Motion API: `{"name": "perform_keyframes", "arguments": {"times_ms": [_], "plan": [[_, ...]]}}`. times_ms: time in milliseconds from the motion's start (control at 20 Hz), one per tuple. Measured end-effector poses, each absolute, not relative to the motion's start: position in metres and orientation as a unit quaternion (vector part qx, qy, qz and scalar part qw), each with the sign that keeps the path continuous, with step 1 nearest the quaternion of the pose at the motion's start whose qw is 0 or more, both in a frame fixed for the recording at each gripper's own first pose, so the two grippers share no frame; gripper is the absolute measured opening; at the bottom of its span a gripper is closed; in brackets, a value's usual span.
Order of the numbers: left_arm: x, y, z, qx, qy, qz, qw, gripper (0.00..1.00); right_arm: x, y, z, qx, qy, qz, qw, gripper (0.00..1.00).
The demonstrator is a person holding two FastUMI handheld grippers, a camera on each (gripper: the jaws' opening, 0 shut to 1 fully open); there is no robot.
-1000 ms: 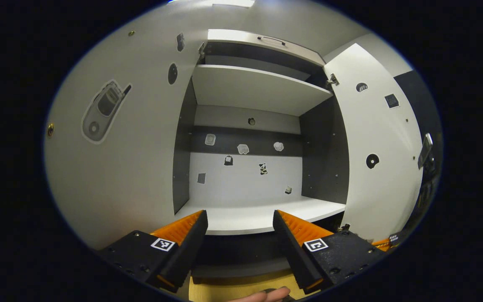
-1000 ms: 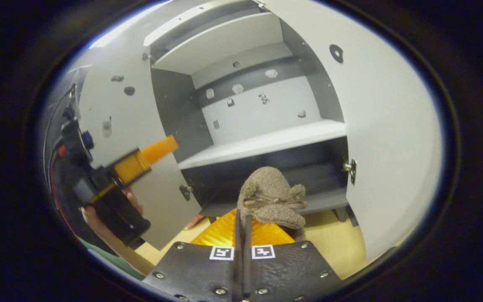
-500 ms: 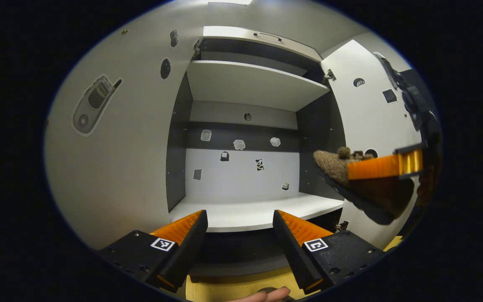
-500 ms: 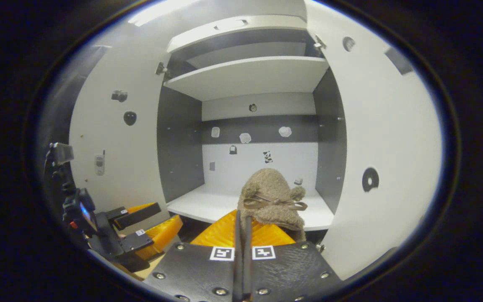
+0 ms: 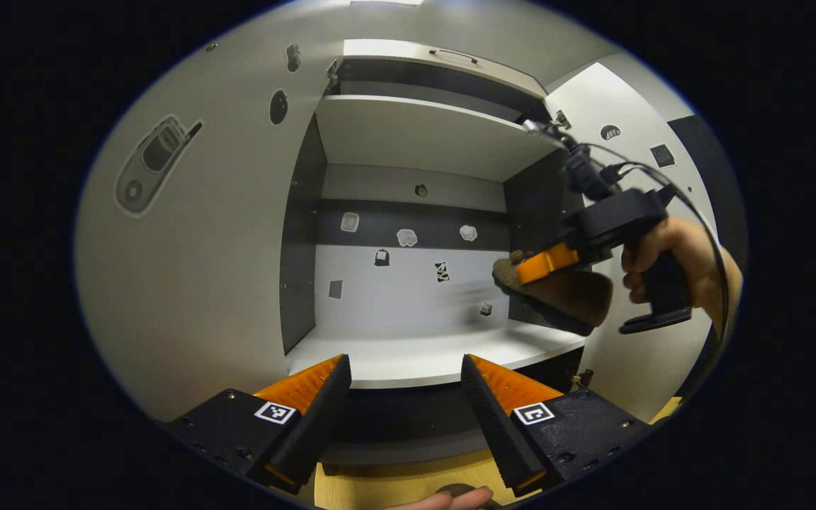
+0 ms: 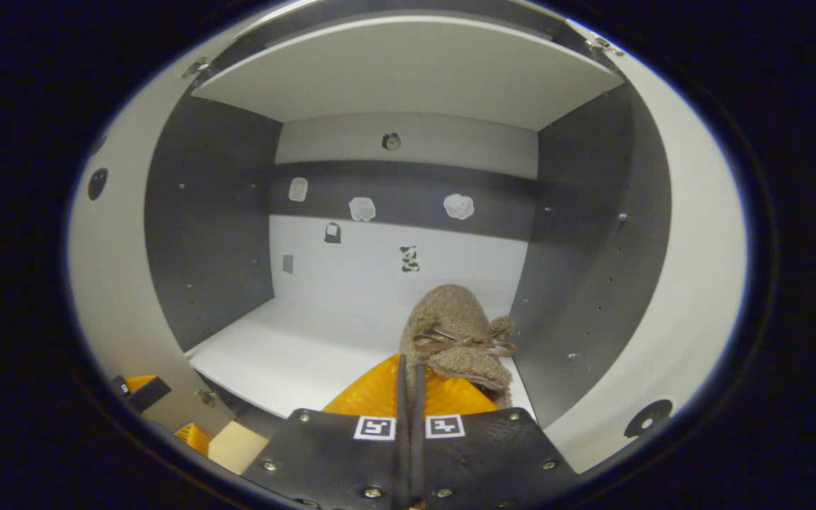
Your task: Grab one shoe with the right hand and put it into the shoe cabinet, grab the other shoe with the left hand and put it into the shoe cabinet; then close the right door with the right hand and the left door with the left hand.
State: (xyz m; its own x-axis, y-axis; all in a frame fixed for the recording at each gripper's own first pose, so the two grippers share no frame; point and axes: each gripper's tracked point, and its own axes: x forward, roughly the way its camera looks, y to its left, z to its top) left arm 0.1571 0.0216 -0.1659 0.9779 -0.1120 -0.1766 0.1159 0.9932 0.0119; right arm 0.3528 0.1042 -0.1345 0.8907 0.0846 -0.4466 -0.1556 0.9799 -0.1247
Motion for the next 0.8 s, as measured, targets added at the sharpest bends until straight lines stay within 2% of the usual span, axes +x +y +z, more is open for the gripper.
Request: {"name": "perform_keyframes", "arguments": {"times_ms": [450, 500, 600, 700, 800], "plan": [[0.158, 0.021, -0.174, 0.001, 0.101, -0.046, 0.994, 0.96, 0.425, 0.107, -0.199, -0.141, 0.258, 0.041, 0.955, 0.0], [0.156, 0.018, -0.178, -0.004, 0.109, -0.047, 0.993, 0.96, 0.427, 0.108, -0.202, -0.142, 0.263, 0.041, 0.954, 0.06], [0.154, 0.012, -0.182, -0.011, 0.117, -0.047, 0.992, 0.96, 0.428, 0.11, -0.207, -0.13, 0.268, 0.038, 0.954, 0.06], [0.154, 0.013, -0.182, -0.008, 0.117, -0.036, 0.992, 0.96, 0.428, 0.113, -0.21, -0.133, 0.272, 0.047, 0.952, 0.11], [0.155, 0.019, -0.18, -0.001, 0.108, -0.017, 0.994, 0.96, 0.425, 0.115, -0.209, -0.152, 0.273, 0.055, 0.948, 0.26]]}}
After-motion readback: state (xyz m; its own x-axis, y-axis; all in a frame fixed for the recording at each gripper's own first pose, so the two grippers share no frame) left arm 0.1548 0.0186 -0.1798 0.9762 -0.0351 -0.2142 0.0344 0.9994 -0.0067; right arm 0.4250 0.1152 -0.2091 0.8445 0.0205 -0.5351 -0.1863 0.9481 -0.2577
